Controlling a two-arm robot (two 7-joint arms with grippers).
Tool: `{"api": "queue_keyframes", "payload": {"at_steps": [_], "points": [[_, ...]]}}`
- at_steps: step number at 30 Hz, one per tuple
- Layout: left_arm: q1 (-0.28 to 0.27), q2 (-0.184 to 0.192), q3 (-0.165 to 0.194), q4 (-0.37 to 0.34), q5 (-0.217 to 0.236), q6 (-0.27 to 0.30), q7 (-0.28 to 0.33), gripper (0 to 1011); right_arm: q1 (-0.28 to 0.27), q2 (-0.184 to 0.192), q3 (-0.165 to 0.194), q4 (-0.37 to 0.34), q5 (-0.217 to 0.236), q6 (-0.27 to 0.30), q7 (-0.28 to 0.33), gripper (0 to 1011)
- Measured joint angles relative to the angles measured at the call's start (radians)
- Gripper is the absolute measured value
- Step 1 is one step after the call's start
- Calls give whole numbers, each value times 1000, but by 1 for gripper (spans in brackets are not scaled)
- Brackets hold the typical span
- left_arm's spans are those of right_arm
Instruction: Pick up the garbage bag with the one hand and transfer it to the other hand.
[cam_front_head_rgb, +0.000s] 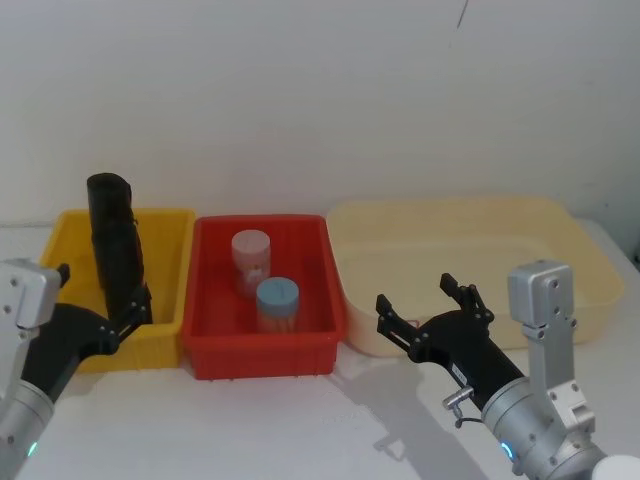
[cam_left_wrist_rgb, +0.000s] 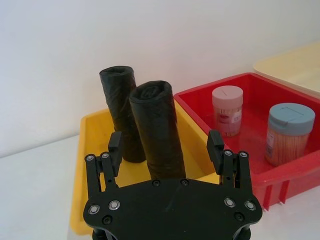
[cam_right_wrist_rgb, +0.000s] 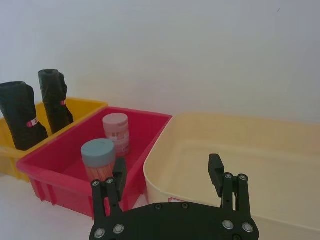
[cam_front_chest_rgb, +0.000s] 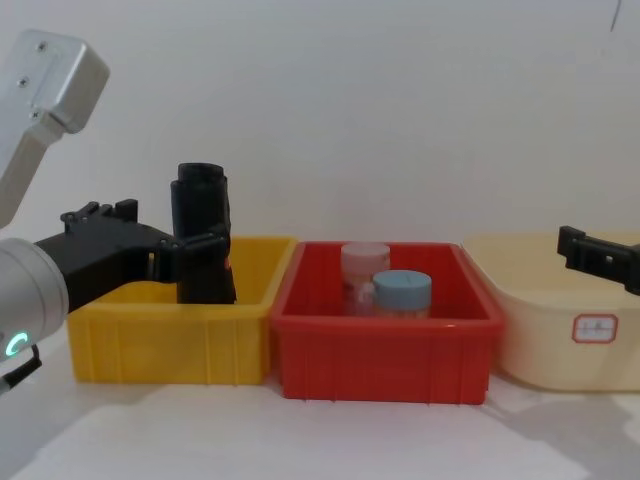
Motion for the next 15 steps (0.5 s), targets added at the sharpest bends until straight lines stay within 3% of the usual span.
{"api": "queue_keyframes", "payload": {"at_steps": [15], "points": [[-52,-25,-30,81,-38,-30,-58,1001,0,0,0,0,0,0,0,1000]]}}
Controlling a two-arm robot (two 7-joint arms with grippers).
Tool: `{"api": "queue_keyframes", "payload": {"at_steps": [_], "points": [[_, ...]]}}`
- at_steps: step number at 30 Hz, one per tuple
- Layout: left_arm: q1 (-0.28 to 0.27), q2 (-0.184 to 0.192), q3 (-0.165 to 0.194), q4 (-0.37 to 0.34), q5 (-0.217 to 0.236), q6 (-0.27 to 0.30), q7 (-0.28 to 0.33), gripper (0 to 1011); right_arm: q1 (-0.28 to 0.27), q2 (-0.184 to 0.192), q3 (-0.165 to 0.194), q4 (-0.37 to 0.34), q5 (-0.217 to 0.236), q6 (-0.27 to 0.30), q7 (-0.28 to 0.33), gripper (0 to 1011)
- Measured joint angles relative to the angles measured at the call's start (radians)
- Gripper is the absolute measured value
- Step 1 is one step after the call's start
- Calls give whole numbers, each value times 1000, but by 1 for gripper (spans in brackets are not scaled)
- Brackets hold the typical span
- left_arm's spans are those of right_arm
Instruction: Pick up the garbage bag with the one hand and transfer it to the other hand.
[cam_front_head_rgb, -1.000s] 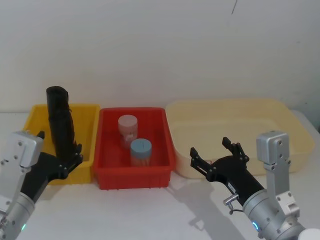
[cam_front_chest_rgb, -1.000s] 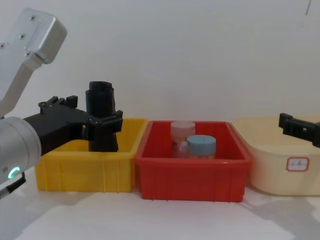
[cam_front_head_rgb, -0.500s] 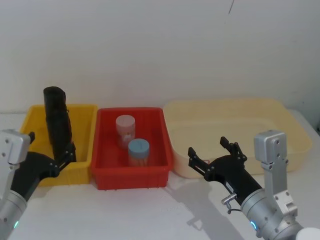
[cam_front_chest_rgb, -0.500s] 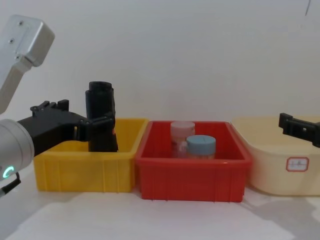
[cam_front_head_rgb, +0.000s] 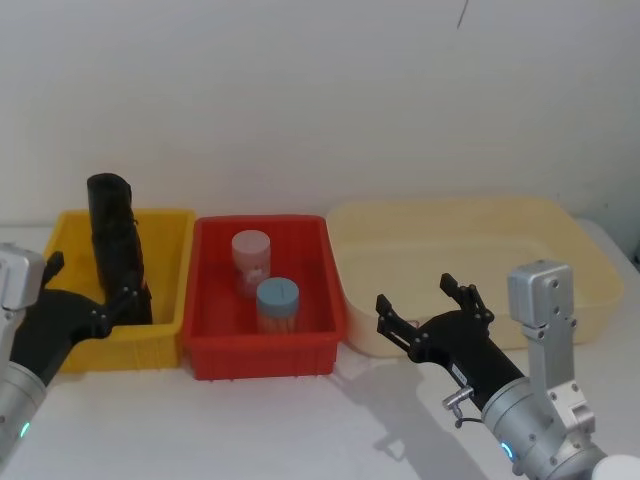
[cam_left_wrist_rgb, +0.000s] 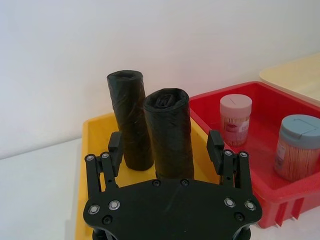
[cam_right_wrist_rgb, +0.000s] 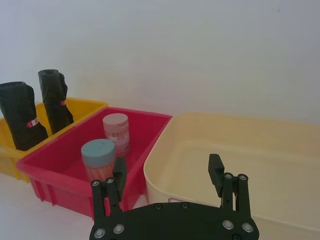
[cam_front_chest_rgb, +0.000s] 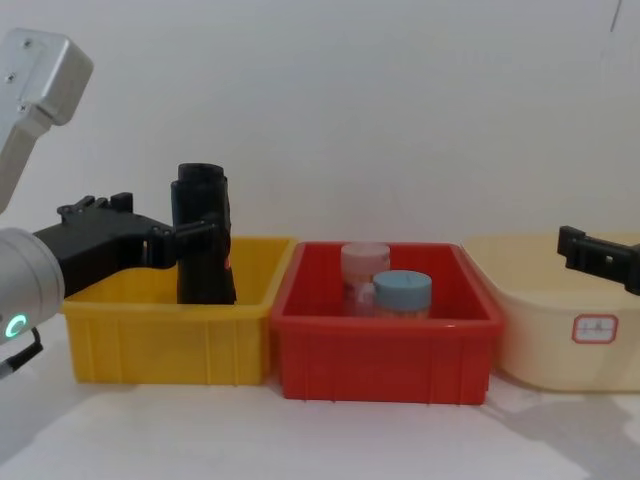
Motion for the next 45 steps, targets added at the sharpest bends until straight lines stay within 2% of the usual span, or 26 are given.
{"api": "queue_keyframes", "payload": {"at_steps": [13,27,36,37,40,41,45], "points": [[-57,-27,-4,83,-23,-20,-63,1001,0,0,0,0,0,0,0,1000],[-121,-76,-9,202,-66,-52,-140,981,0,0,0,0,0,0,0,1000],[-156,-113,-20,280,-94,-82,-180,776,0,0,0,0,0,0,0,1000],[-159,-116,-21,286,-95,-84,-183,719,0,0,0,0,0,0,0,1000],[-163,-121,-23,296,-100,-90,-190,661,0,0,0,0,0,0,0,1000],[-166,-125,-25,303,-102,-94,-194,601,0,0,0,0,0,0,0,1000],[-173,-135,-30,320,-108,-104,-205,497,0,0,0,0,0,0,0,1000]]}}
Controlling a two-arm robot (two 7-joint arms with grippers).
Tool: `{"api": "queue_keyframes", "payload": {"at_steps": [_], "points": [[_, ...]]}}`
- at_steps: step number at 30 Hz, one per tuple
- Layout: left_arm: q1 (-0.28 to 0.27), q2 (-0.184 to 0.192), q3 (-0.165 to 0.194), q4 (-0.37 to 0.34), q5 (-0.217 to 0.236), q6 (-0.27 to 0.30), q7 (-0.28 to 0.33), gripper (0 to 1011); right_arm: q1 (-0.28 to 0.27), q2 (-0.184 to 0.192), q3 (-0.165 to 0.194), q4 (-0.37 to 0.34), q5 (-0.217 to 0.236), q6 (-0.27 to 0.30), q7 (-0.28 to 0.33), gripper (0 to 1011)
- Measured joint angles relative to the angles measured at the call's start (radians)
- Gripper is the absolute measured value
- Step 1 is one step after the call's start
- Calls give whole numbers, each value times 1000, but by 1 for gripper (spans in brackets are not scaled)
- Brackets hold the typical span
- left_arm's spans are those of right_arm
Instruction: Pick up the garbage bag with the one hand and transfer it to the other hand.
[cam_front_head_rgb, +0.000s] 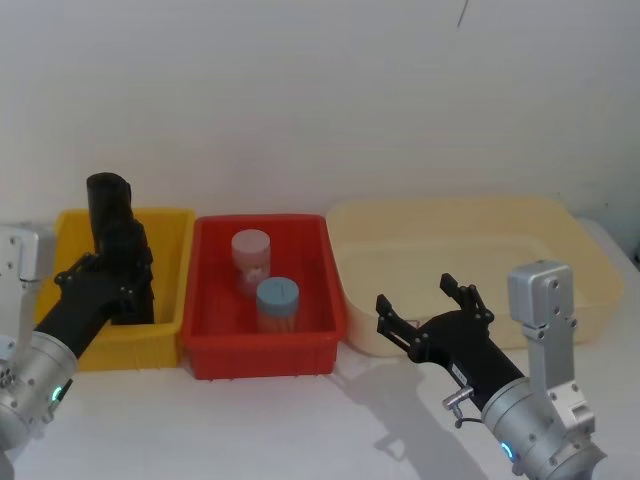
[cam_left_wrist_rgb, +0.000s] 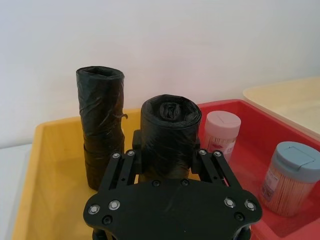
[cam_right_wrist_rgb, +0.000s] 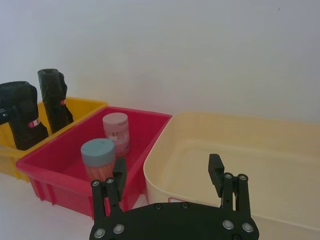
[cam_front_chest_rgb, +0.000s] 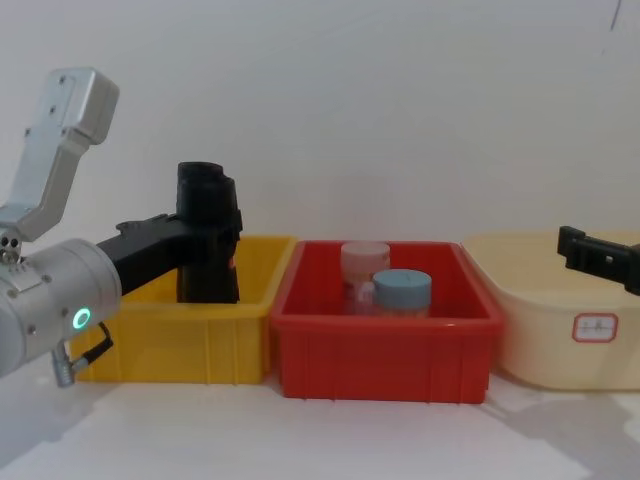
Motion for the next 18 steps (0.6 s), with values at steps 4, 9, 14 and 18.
{"api": "queue_keyframes", "payload": {"at_steps": [4,9,14,18], "points": [[-3,-5,-3,7,-2,-6,-6,460,0,0,0,0,0,0,0,1000],[-5,-10,-7,5,-2,-8,-10,426,0,0,0,0,0,0,0,1000],[-8,-6,-8,-26,10,1,-10,402,0,0,0,0,0,0,0,1000],[-16,3,-5,-59,24,19,-12,380,0,0,0,0,0,0,0,1000]]}}
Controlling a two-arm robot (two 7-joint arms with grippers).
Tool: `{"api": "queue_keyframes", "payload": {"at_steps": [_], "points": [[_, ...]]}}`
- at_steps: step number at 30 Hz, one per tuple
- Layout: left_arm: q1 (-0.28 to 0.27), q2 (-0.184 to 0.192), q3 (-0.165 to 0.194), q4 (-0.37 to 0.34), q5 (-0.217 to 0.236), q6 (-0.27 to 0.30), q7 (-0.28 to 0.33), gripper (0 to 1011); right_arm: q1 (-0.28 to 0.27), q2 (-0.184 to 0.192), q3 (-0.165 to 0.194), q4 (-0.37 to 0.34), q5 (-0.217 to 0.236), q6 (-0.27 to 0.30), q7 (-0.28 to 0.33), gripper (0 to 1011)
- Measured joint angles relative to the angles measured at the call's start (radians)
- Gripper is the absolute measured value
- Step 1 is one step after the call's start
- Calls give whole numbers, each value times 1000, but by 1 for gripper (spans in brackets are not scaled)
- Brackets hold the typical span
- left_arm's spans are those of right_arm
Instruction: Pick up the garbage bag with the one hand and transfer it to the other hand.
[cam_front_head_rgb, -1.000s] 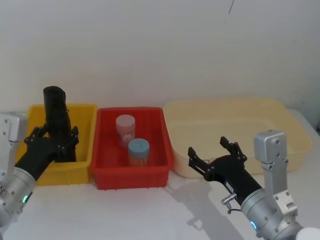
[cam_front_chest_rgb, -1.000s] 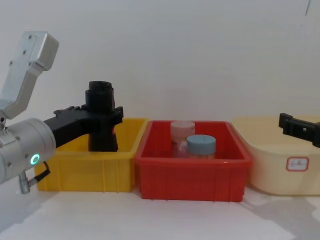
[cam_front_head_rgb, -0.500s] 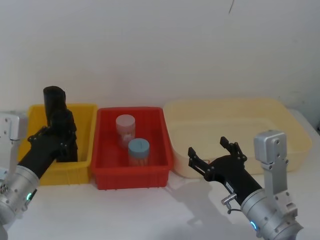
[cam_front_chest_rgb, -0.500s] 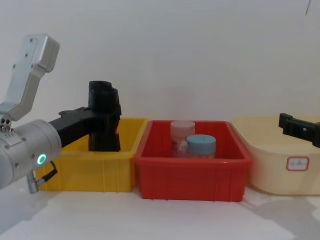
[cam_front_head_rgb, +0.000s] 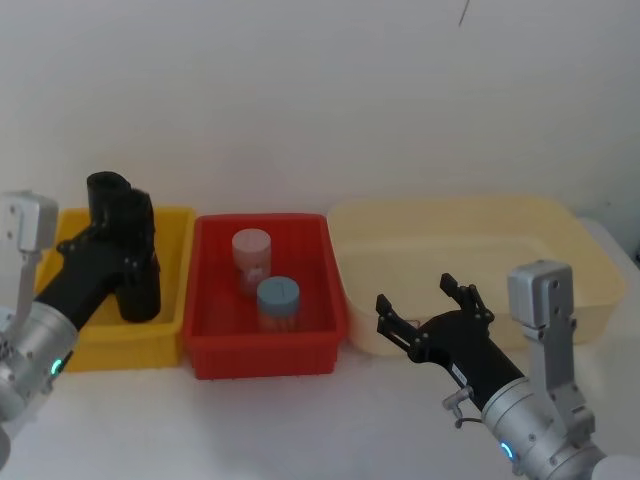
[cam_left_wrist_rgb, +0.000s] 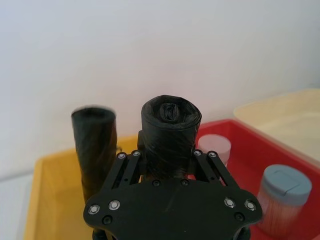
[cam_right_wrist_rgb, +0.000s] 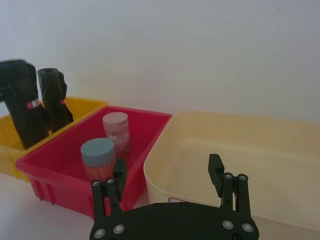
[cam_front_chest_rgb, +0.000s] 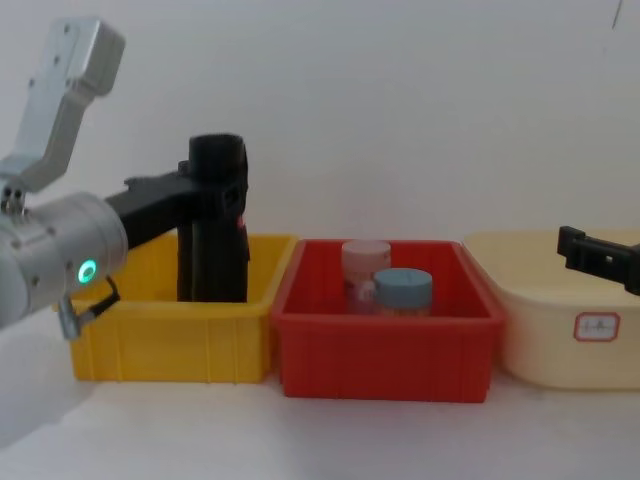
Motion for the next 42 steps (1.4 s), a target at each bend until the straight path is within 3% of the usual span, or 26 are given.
{"api": "queue_keyframes", "payload": {"at_steps": [12,21,34,42], "points": [[-65,30,32,-84,23,67,-77,371,0,0,0,0,0,0,0,1000],[-129,23,70,-79,14,85,-154,371,0,0,0,0,0,0,0,1000],[-239,-60,138,50,-28,58,-284,371,0,0,0,0,0,0,0,1000],[-304,-136,168,190,-68,-1,-360,371,0,0,0,0,0,0,0,1000]]}}
